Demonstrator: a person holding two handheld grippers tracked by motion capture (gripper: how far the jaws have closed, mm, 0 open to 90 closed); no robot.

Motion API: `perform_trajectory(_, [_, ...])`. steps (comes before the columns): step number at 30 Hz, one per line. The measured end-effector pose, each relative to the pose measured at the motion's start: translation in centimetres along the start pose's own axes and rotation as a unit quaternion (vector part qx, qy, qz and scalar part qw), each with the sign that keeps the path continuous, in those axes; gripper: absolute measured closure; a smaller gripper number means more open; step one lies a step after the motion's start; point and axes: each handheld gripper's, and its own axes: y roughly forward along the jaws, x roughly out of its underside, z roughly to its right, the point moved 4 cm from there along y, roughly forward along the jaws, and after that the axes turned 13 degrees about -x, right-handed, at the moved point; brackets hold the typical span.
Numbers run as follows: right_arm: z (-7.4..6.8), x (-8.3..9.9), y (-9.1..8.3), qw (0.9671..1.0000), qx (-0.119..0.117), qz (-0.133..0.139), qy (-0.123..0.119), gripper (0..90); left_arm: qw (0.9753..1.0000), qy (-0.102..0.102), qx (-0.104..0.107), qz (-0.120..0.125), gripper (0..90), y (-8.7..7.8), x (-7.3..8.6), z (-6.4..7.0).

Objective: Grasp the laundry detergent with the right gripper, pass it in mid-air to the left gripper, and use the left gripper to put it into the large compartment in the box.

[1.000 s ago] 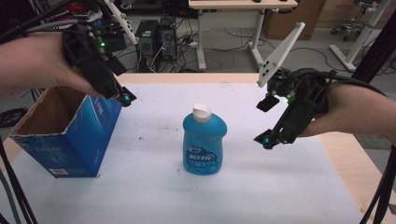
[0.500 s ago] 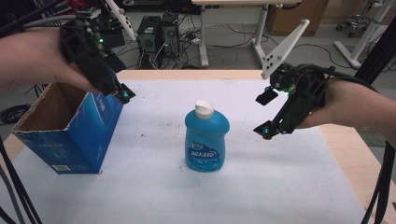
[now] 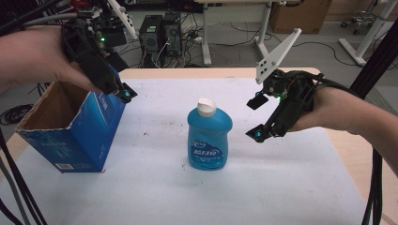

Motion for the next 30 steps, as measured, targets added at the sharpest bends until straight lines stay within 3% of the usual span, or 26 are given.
perform_trajectory(15, [-0.3,-1.1,2.3,0.9993,-0.021,0.022,-0.023,13.2,1.0000,0.007,0.006,0.002,19.1,-0.1,-0.2,0.4])
perform_trajectory(30, [-0.2,-2.3,4.9,0.9985,-0.033,0.027,-0.034,13.2,0.9999,0.012,0.008,0.002,19.1,-0.2,-0.3,0.5])
